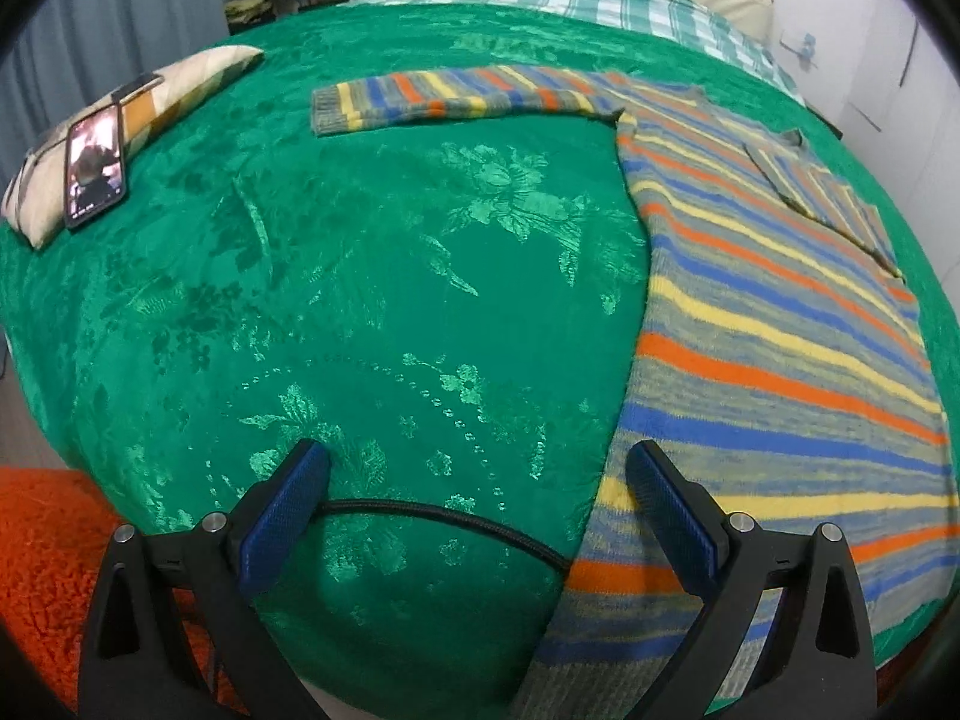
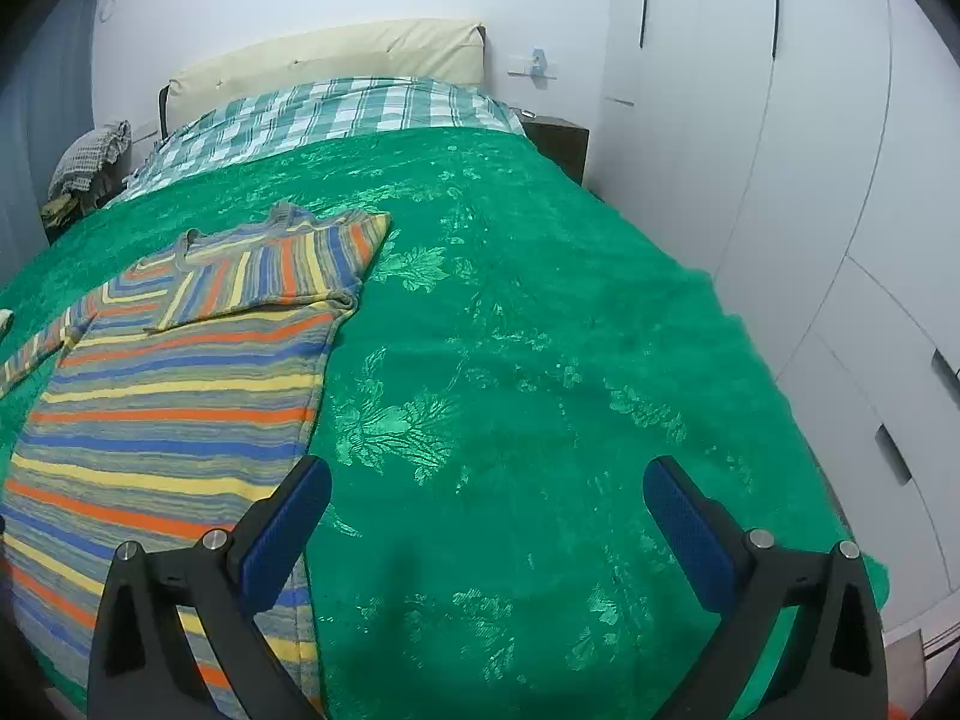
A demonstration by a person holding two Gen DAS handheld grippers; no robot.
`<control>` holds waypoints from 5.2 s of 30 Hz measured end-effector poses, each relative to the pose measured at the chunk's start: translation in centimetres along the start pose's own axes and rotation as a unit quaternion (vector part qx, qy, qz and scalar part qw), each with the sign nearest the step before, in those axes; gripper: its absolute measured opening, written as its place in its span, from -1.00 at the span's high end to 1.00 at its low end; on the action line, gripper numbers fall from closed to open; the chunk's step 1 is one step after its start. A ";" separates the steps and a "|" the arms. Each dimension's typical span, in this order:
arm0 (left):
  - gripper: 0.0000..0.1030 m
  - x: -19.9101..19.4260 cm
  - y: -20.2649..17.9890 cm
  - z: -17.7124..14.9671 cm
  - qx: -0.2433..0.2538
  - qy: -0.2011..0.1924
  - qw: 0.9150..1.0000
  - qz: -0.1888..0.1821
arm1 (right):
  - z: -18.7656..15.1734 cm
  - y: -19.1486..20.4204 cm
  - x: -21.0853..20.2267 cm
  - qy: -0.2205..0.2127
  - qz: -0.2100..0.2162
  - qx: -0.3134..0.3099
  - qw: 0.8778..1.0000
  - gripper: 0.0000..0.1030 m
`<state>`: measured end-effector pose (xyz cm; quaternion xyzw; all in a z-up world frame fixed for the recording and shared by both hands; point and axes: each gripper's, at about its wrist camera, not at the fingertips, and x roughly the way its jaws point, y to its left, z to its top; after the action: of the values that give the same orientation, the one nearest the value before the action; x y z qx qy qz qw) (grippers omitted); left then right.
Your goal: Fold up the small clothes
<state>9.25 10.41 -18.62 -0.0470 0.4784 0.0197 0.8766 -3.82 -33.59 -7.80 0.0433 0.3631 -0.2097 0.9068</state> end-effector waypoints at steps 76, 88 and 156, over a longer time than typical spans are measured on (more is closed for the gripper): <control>0.91 11.7 10.7 21.8 -0.111 0.030 0.991 -0.063 | -0.3 3.3 1.7 0.021 0.032 -0.061 0.997 -0.99; 0.92 1.3 -14.7 27.8 0.137 -0.060 0.970 -0.191 | 0.4 2.3 1.8 0.024 0.080 -0.017 0.996 -0.99; -0.78 -0.5 5.9 4.0 -0.088 -0.063 0.994 0.016 | 0.8 -1.0 0.1 -0.006 0.021 0.035 0.999 -0.99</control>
<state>11.87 16.74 -16.45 -0.1151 0.4194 0.0790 0.8970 -3.66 -34.72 -7.22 0.0813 0.3489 -0.2036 0.9111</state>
